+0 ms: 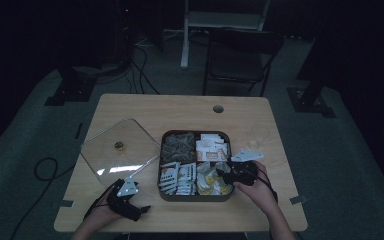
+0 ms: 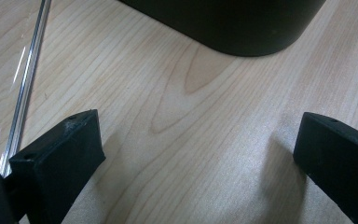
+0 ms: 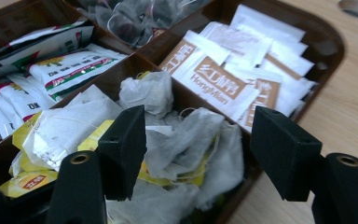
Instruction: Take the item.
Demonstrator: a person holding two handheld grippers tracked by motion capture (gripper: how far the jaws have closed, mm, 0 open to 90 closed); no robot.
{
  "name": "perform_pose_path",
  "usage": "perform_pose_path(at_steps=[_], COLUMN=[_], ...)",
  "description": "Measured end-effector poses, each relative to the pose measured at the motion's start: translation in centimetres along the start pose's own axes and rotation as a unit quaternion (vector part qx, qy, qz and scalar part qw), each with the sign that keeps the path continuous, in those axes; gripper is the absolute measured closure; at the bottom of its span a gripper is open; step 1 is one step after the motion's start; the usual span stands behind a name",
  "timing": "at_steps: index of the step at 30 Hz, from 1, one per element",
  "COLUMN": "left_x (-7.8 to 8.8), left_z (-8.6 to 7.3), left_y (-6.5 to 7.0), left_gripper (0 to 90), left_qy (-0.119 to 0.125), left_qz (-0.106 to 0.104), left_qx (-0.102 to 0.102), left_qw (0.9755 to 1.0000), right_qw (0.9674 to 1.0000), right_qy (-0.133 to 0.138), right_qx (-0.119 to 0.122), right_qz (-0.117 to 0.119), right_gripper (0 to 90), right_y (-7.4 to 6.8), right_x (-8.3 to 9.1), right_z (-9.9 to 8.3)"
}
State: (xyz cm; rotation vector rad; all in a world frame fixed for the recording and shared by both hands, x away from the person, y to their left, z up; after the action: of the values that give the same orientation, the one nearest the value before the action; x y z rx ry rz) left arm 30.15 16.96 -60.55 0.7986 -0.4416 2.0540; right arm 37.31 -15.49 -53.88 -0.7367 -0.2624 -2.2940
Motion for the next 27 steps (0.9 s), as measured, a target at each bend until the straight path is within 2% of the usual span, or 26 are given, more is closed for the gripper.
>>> perform_pose_path(at_steps=[8,12,15,19,21,22,23,25,27], left_x=[0.0,0.0,0.0,0.0,0.0,0.0,0.0,0.0,0.0], left_z=[0.0,0.0,0.0,0.0,0.0,0.0,0.0,0.0,0.0], left_y=[0.0,0.0,0.0,0.0,0.0,0.0,0.0,0.0,0.0], left_gripper=[1.9,1.9,1.9,1.9,1.9,1.9,1.9,1.9,1.9], left_qy=[0.0,0.0,0.0,0.0,0.0,0.0,0.0,0.0,0.0], left_qz=[-0.001,-0.001,-0.001,-0.001,-0.001,-0.001,-0.001,-0.001,-0.001], left_qx=[-0.001,-0.001,-0.001,-0.001,-0.001,-0.001,-0.001,-0.001,-0.001], left_qw=[1.0,1.0,1.0,1.0,1.0,1.0,1.0,1.0,1.0], right_qw=[0.9996,0.9988,0.9983,0.996,0.9957,0.9956,0.9961,0.9971,0.9981], right_qy=[-0.022,-0.033,-0.04,-0.055,-0.057,-0.059,-0.057,-0.05,-0.042], right_qx=[0.015,0.033,0.036,0.065,0.067,0.069,0.062,0.049,0.032], right_qz=[0.005,0.012,0.021,0.026,0.03,0.025,0.026,0.031,0.032], right_gripper=[37.8,43.5,47.0,52.8,59.3,63.5,64.9,73.5,77.0], right_y=[-0.7,-0.9,-1.2,-1.7,-1.9,-1.7,-1.6,-1.5,-1.2], right_x=[-1.6,-1.7,-1.9,-2.3,-2.5,-2.5,-2.5,-2.3,-2.0], right_z=[-0.6,-0.7,-0.8,-1.0,-1.1,-1.1,-1.1,-1.0,-0.9])
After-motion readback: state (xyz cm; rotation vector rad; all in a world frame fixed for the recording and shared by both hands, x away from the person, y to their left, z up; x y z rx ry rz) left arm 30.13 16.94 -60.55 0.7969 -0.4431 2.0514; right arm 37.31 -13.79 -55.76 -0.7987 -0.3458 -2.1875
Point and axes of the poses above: each handheld gripper's, and its own axes: x roughly backward along the jaws, z roughly out of its top, y roughly to its right, the point moved 8 cm from there along -x, roughly forward along the jaws, and after that the axes turned 4 degrees about y, right-handed, at the moved point
